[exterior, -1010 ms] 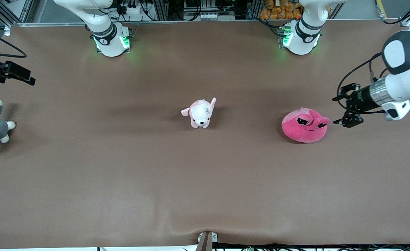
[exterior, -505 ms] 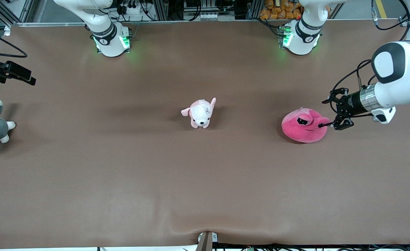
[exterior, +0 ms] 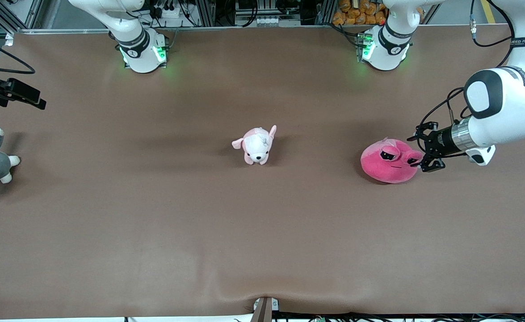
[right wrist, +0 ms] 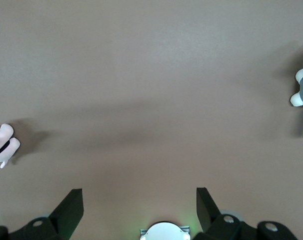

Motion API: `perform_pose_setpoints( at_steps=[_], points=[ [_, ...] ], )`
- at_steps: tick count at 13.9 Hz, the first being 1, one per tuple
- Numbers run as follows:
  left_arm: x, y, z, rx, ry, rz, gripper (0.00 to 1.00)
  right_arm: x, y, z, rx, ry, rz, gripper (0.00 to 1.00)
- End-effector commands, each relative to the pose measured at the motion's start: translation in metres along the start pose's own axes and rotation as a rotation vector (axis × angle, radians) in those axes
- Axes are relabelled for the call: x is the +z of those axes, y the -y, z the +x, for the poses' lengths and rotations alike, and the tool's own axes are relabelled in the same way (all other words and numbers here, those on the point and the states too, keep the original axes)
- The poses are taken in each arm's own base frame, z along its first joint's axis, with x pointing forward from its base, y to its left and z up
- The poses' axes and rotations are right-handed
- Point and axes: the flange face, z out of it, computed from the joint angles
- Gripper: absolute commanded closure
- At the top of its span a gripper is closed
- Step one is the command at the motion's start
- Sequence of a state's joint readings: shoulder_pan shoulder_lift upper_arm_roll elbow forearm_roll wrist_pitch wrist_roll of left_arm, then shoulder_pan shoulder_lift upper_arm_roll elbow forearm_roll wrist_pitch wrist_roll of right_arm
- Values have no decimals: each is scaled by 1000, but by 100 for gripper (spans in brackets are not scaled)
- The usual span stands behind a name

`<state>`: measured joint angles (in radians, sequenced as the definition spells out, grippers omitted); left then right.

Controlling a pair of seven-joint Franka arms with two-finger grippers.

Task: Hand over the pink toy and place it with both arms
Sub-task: 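Grasp the pink plush toy with the left gripper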

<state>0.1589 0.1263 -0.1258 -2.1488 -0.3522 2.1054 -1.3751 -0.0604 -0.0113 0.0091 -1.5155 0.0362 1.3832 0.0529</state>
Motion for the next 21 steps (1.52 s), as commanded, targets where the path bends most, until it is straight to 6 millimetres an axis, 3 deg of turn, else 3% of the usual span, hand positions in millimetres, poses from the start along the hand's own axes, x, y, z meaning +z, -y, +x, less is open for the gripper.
perform_pose_setpoints(
  at_steps=[1,5,6,9,13,18,19,21],
  points=[
    [1,1,-2,-15,12,-10,37,-3,0,-2,8,-1,13,0],
    [-2,-2,-4,-12,14,-17,92,-3,-1,-2,11,1,13,0],
    [-5,-3,-6,-8,12,-22,100,-3,-1,-2,11,2,13,0],
    [-13,-5,-13,10,13,-34,100,-2,2,-2,9,4,15,0],
    [-42,-14,-31,21,60,-46,100,-5,10,-1,-4,-3,73,0],
    [-114,-21,-113,35,110,-60,100,-4,26,0,-9,19,195,0],
    [-130,-22,-130,34,116,-74,100,-1,36,-1,1,32,196,0],
    [-153,-19,-163,34,127,-83,100,12,81,3,56,72,193,0]
  ],
)
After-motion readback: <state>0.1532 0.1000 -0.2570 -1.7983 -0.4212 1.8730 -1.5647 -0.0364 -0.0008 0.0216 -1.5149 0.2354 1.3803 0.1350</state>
